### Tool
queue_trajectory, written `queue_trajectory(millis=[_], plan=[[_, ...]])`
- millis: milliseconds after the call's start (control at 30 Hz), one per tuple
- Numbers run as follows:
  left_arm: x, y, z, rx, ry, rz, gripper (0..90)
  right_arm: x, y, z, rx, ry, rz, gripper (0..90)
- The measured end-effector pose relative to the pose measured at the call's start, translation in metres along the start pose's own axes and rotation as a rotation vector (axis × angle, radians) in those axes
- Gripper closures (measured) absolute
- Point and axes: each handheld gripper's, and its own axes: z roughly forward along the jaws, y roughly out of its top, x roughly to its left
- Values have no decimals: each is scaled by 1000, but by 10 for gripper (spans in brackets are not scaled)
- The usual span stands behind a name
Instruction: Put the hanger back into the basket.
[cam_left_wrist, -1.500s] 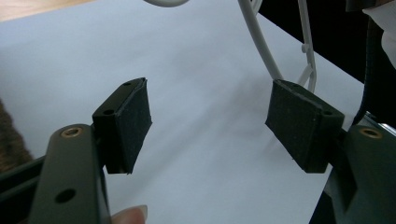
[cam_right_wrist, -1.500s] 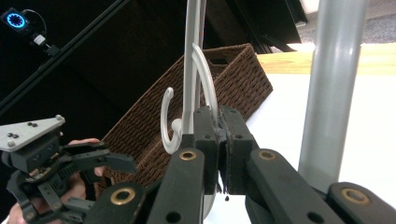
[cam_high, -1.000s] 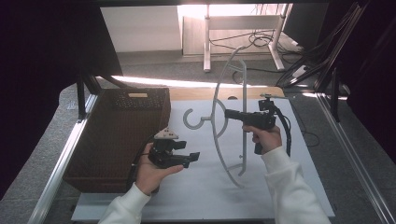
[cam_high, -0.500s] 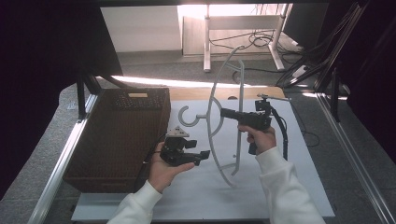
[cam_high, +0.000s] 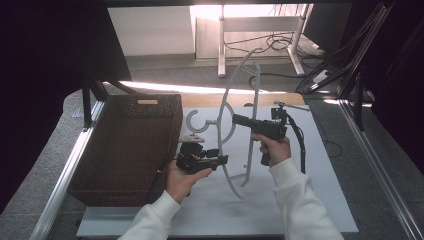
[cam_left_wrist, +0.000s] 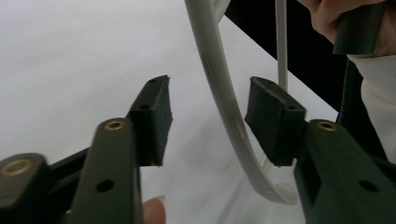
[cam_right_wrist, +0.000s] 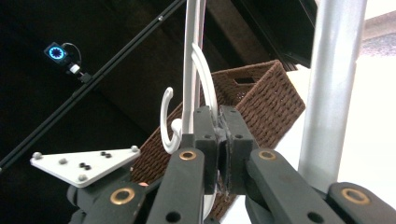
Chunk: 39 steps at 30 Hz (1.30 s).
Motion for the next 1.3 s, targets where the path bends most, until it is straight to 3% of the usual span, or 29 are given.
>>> queue_trajectory(millis=[300, 400, 600, 800, 1100, 1300], plan=[[-1, 0, 7, 24, -37, -13, 730, -1, -2, 2, 0, 14, -7, 862], [1, 0, 7, 34, -48, -22, 746, -1, -3, 1, 5, 17, -9, 860], [11, 0, 1, 3, -83, -91, 798, -5, -2, -4, 2, 32, -14, 836], [11, 0, -2, 1, -66, -81, 805, -7, -3, -8, 19, 16, -23, 809], [11, 1, -9, -37, -35, -73, 810, -2, -3, -13, 39, -43, -66, 638], [11, 1, -10, -37, -23, -64, 811, -3, -4, -15, 52, -60, -73, 607]])
